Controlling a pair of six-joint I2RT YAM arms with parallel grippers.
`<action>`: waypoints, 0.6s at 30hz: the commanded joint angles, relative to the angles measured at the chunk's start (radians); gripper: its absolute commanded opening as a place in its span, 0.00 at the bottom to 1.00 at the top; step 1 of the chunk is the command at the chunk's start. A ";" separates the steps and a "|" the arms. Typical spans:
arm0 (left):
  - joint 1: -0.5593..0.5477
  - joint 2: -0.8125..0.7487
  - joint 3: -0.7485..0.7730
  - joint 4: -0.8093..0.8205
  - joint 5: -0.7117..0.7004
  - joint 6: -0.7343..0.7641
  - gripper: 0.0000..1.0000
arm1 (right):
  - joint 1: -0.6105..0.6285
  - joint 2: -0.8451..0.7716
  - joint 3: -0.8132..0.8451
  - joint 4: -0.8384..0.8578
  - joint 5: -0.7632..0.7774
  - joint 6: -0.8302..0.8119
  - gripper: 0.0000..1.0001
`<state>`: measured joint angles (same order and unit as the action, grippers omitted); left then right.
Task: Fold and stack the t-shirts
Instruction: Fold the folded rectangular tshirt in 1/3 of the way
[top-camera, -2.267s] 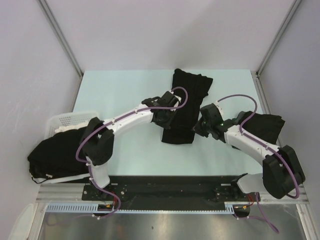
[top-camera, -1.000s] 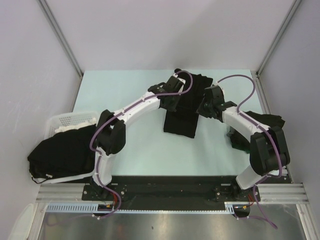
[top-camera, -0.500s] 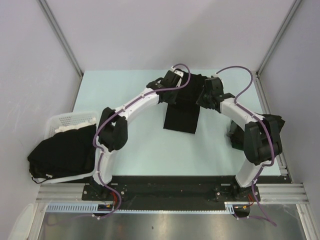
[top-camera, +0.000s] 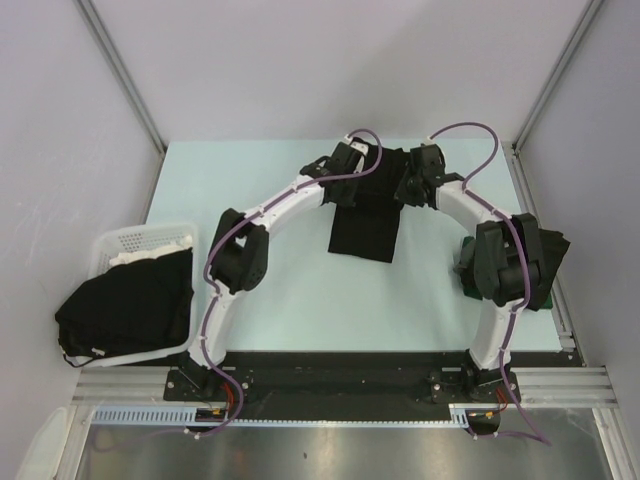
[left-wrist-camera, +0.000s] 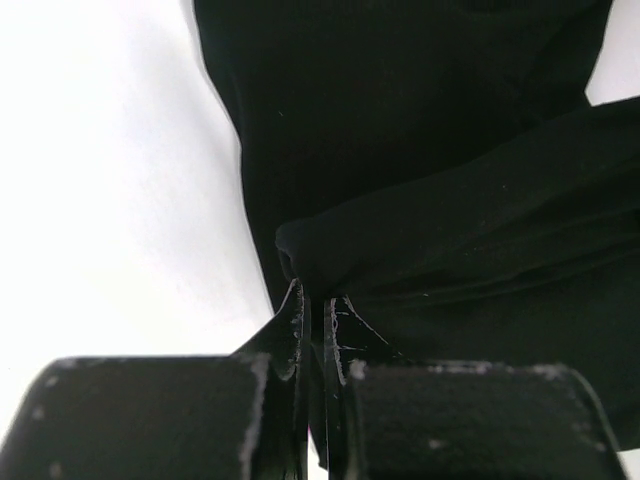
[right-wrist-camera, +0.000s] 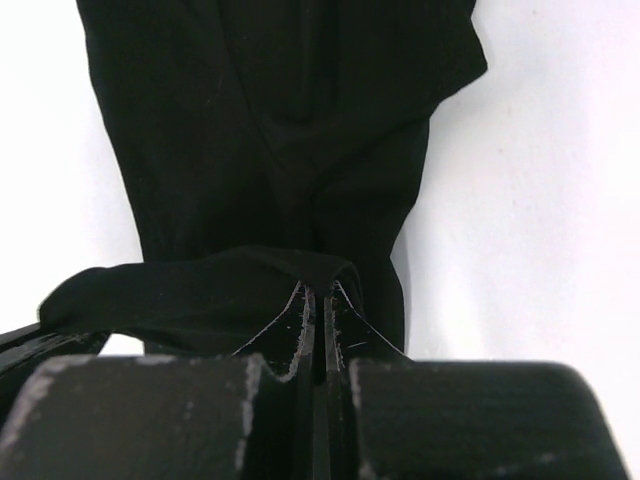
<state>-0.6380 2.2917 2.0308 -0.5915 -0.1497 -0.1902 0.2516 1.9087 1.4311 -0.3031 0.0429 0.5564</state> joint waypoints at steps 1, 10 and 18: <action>0.046 0.011 0.046 0.007 -0.037 0.018 0.00 | -0.028 0.044 0.063 -0.019 0.049 -0.041 0.00; 0.051 0.031 0.049 0.013 -0.073 0.011 0.18 | -0.028 0.081 0.066 -0.027 0.057 -0.043 0.00; 0.050 0.008 0.043 -0.005 -0.125 0.006 0.48 | -0.023 0.078 0.069 -0.024 0.075 -0.041 0.45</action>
<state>-0.6003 2.3264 2.0380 -0.5903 -0.2169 -0.1909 0.2344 1.9865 1.4616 -0.3264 0.0708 0.5362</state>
